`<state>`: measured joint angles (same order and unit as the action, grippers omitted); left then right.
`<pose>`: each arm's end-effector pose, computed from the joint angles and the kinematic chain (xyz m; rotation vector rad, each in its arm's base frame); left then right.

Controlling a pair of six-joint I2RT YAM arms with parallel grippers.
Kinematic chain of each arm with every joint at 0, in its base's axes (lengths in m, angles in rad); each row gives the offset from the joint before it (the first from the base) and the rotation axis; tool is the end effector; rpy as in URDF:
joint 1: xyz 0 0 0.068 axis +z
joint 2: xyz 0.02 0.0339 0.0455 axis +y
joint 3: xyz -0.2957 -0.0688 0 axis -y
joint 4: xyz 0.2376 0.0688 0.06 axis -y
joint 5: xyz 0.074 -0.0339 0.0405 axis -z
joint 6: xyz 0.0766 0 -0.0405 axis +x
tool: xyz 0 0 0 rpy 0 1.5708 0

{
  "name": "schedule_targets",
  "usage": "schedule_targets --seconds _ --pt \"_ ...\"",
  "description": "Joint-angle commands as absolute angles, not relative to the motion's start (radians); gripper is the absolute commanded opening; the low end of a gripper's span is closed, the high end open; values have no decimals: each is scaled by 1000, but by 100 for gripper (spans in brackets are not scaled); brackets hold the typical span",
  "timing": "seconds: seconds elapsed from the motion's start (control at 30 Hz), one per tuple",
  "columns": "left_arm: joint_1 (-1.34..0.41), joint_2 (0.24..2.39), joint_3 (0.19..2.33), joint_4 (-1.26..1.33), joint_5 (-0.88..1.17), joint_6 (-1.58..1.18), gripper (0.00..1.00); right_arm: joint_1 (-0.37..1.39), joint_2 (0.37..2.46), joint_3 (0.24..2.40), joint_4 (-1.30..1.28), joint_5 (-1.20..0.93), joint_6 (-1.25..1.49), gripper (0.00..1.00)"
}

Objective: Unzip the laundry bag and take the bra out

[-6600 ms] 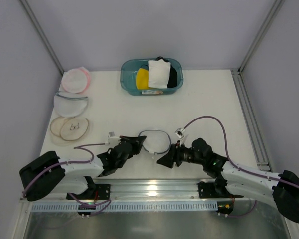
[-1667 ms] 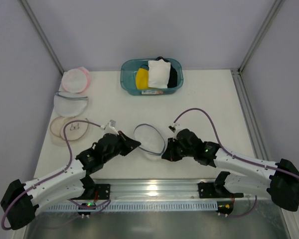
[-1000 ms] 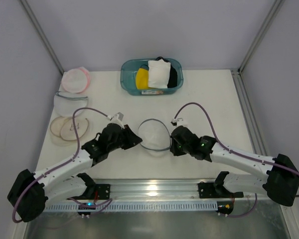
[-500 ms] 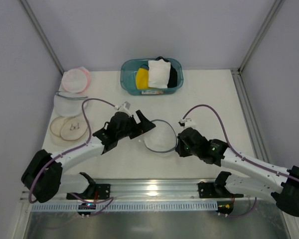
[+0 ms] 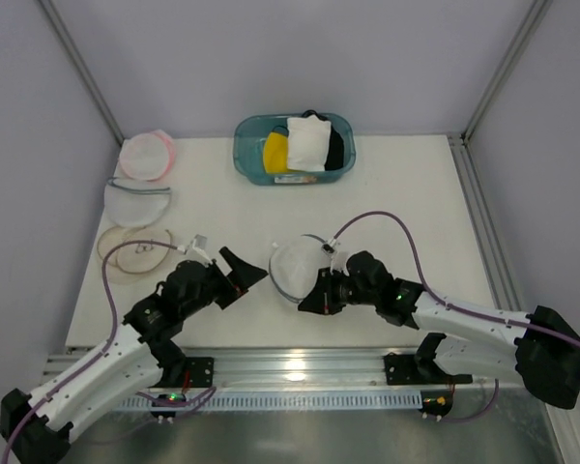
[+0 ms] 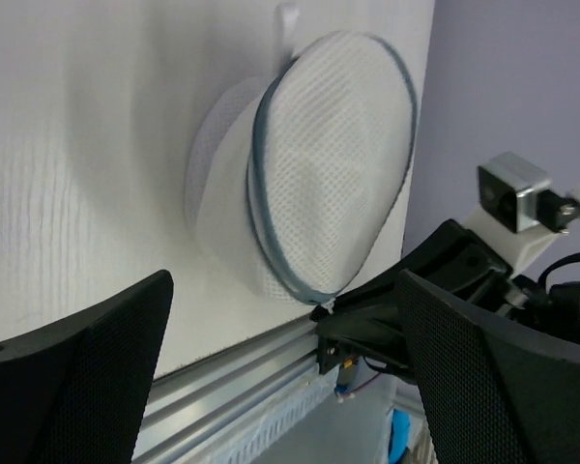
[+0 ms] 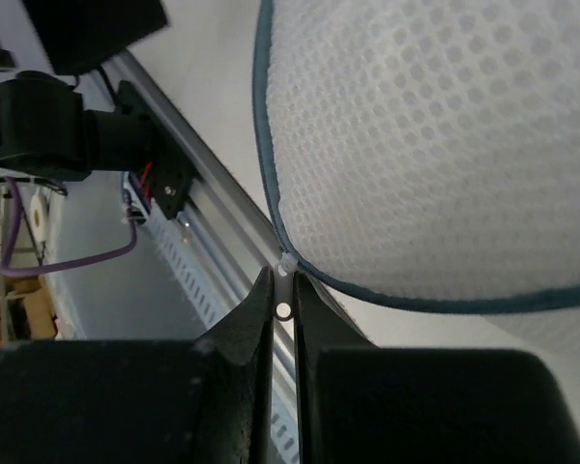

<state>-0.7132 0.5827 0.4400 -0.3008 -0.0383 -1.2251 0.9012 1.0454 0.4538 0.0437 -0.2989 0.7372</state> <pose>0.1175 -0.0977 0.2372 -0.5896 2.1467 -1.1358 0.1238 0.1928 0.2099 -0.3930 2.3411 1.2132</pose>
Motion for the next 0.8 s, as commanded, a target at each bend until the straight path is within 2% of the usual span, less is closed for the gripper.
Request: schedule_targets --seconds 0.0,0.17,0.47,0.53,0.57,0.63,0.67,0.73,0.77 --pt "-719 656 376 -224 92 -1320 98 904 1074 468 302 -445 776 4" --pt "-788 814 359 19 94 -1376 98 902 1124 485 334 -428 755 4" --pt "-851 974 397 204 20 -1446 96 905 1157 468 371 -420 761 4" --pt "-859 1001 403 222 17 -1448 92 905 1147 459 373 -417 761 4" --pt "-861 1012 403 233 17 -1448 89 905 1143 459 370 -416 759 4" --pt "-861 1043 394 270 21 -1450 73 905 1132 456 361 -410 755 4" --pt "-861 1049 390 279 21 -1450 60 905 1128 457 354 -405 749 4" --pt "-861 1058 384 290 14 -1454 48 905 1111 457 330 -397 742 4" --pt "-861 1058 383 288 12 -1456 36 905 1105 460 318 -393 733 4"
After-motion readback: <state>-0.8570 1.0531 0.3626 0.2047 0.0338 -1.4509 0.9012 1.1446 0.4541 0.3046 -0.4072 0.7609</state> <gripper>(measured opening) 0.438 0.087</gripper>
